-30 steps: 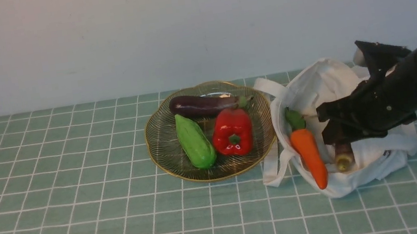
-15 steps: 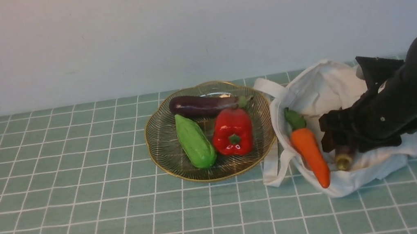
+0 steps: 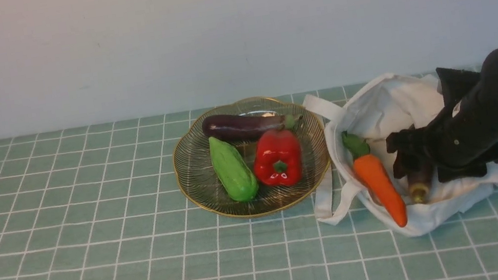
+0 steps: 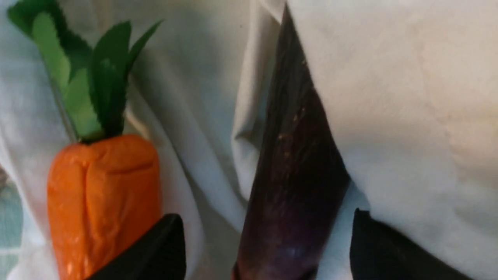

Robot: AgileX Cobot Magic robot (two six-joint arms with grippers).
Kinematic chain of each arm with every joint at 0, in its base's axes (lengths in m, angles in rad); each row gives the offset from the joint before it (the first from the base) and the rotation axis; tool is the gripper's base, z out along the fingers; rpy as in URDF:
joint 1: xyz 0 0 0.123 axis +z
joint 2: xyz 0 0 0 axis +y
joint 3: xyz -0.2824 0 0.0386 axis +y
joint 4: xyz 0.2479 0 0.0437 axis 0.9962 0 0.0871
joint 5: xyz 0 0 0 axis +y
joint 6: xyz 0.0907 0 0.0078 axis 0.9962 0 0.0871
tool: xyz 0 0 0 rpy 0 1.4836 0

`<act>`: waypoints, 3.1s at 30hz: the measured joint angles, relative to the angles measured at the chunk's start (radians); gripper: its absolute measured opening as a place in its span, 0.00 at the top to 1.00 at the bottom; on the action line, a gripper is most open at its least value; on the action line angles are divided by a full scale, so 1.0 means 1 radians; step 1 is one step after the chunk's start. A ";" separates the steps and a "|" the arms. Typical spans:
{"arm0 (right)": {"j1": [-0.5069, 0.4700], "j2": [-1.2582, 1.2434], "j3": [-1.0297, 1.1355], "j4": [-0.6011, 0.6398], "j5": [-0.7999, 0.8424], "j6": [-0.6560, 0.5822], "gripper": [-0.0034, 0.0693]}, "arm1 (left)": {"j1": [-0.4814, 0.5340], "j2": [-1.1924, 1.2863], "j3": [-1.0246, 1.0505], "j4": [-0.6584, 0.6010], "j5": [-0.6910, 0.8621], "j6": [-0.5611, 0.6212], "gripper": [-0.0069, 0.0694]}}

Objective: Take vegetables from cloth bag on blue coffee tablecloth place on plate.

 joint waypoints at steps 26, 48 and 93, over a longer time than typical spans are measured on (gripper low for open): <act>0.000 -0.079 -0.008 0.002 -0.011 0.052 0.57 | 0.000 0.000 0.000 0.000 0.000 0.000 0.92; 0.044 -0.319 -0.081 0.302 0.297 -0.239 0.57 | 0.000 0.000 0.000 0.000 0.000 0.000 0.92; 0.294 0.132 -0.587 0.366 0.363 -0.201 0.16 | 0.000 0.000 0.000 0.000 0.000 0.000 0.92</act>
